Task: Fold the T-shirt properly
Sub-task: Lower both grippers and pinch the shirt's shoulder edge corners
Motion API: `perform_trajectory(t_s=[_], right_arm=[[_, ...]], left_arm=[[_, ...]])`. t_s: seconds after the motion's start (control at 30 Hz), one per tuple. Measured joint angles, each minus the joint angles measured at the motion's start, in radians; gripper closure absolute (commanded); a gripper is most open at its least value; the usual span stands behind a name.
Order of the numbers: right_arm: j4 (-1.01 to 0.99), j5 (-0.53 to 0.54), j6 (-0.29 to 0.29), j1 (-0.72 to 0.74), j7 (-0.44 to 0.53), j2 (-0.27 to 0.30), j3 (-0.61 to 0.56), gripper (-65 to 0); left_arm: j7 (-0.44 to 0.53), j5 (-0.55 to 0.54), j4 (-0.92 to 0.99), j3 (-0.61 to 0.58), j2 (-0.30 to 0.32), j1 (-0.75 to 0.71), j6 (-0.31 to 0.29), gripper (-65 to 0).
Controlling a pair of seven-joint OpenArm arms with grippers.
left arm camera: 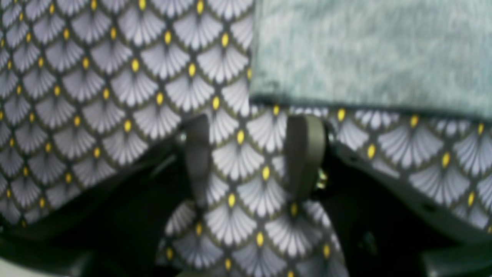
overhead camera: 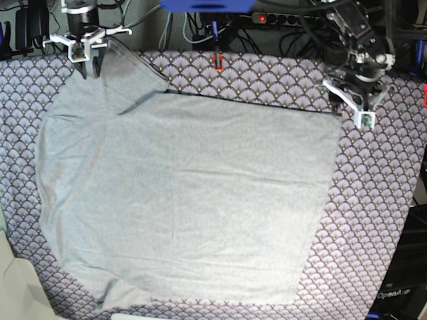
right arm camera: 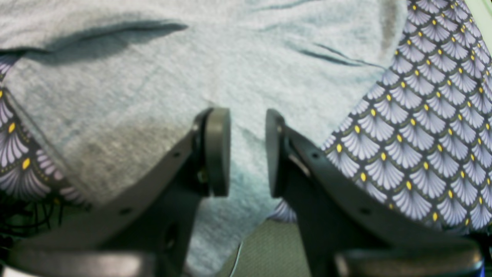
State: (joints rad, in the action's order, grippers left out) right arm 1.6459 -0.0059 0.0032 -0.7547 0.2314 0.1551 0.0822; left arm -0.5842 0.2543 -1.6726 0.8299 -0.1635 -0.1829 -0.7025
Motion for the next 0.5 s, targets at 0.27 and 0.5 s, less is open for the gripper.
perform_trajectory(t_s=[0.27,0.5], right_arm=[[0.0,0.0,0.0,-0.002,-0.003,0.0,0.0,-17.6],[0.0,0.0,0.0,-0.004,-0.002,-0.001,0.002,-17.6]], left_arm=[[0.013,-0.009,0.085,0.004,0.0,0.056,0.002,-32.3],[0.036,-0.016,0.148,0.006,0.003,0.101,0.007,-32.2]])
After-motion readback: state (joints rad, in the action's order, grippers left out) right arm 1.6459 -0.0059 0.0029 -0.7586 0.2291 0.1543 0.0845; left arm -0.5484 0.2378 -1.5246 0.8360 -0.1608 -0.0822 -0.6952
